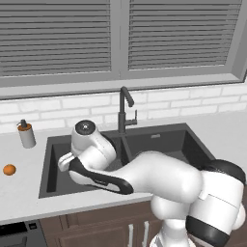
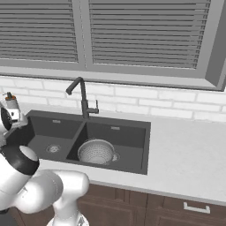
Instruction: Put the colander in the sink, put the tangerine in the colander, and turn on the sink faucet and pour water over the colander.
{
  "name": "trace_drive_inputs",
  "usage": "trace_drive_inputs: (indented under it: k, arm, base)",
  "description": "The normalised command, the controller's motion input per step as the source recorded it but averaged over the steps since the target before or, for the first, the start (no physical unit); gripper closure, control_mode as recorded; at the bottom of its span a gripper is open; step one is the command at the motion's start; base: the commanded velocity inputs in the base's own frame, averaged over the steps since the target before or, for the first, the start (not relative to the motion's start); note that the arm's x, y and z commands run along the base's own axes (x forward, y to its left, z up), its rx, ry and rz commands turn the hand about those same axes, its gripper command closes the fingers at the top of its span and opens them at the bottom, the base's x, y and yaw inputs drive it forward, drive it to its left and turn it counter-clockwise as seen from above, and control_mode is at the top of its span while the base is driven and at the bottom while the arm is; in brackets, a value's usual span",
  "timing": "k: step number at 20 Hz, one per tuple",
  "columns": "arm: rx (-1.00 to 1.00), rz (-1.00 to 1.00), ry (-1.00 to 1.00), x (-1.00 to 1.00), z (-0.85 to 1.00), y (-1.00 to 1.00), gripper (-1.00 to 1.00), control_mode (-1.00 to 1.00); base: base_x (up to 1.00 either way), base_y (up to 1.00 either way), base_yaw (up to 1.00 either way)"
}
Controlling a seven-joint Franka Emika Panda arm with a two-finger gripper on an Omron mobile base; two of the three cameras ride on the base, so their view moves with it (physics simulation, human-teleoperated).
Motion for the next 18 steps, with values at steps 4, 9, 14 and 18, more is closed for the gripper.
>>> trace_drive_inputs:
  k: [4, 9, 14, 18]
  arm:
    - [0.0, 0.12, -0.03, -0.25, -0.07, 0.16, -1.0, -1.0]
    - [0.0, 0.1, 0.02, -0.02, 0.0, 0.49, -1.0, -1.0]
    - [0.0, 0.07, 0.07, 0.0, 0.0, 0.59, -1.0, -1.0]
    - [0.0, 0.06, 0.09, 0.0, 0.0, 0.59, -1.0, -1.0]
  base:
    - [0.0, 0.0, 0.0]
    - [0.0, 0.0, 0.0]
    - [0.0, 0.0, 0.0]
    - [0.0, 0.0, 0.0]
